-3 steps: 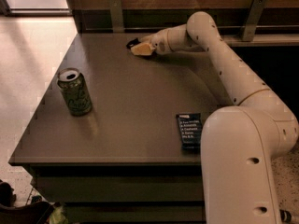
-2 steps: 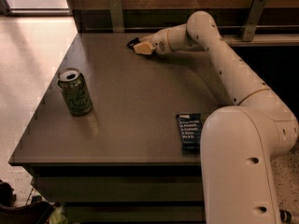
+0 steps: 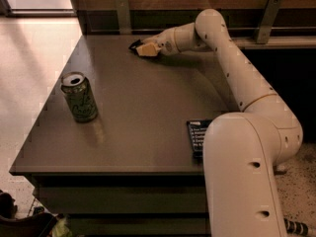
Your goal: Pick rxbar chocolate
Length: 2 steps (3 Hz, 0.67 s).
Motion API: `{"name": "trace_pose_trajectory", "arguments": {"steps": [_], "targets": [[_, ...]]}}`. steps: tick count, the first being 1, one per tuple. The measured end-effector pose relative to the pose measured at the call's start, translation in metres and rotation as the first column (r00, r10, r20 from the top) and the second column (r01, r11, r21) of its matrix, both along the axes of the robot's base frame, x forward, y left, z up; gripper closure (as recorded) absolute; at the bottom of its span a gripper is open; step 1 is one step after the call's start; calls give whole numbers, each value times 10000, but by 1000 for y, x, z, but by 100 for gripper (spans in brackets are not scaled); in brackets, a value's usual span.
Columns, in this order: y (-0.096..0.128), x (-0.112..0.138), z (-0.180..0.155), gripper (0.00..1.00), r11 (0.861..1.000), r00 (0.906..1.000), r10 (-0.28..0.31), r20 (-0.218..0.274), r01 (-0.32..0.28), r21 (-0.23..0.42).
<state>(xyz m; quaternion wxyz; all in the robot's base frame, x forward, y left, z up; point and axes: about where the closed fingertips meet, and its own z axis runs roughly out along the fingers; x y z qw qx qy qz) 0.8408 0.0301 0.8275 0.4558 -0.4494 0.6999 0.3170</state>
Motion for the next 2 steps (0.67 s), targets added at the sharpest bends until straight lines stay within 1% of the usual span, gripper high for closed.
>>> {"name": "trace_pose_trajectory", "arguments": {"steps": [1,2], "targets": [[-7,-6,41,100,9990,9972,448,607,-452,60],[-22,-13,77,100,9986,9919,512,1161,-496,-162]]}}
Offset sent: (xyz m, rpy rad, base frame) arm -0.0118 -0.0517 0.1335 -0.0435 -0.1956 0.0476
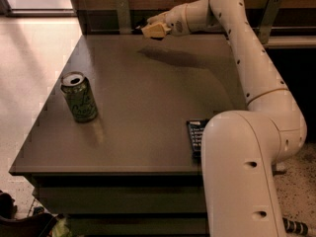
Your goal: Pick rxbar chocolate
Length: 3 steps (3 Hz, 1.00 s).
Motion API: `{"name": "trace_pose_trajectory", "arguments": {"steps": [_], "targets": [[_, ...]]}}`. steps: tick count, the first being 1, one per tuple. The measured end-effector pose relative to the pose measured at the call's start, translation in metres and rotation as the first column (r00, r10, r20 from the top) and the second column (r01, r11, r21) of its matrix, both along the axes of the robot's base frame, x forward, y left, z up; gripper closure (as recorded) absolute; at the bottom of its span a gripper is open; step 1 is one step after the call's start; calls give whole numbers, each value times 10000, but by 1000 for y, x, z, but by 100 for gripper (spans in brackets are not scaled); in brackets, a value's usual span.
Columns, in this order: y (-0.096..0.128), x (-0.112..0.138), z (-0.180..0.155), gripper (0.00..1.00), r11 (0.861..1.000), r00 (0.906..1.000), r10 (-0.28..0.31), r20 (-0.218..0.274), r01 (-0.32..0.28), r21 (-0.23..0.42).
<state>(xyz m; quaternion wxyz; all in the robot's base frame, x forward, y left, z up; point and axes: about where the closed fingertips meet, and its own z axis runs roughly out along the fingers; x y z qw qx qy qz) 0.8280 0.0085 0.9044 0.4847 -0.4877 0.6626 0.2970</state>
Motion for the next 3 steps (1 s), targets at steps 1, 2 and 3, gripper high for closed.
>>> {"name": "trace_pose_trajectory", "arguments": {"steps": [1,2,3], "targets": [[-17,-9,28,100,9984,9991,-243,349,260,-504],[-41,-28,58,100,9868,9950,-817,566,888,-1357],[-51,-44,68,100,9780,9918,-1102,643,1197,-1709]]}}
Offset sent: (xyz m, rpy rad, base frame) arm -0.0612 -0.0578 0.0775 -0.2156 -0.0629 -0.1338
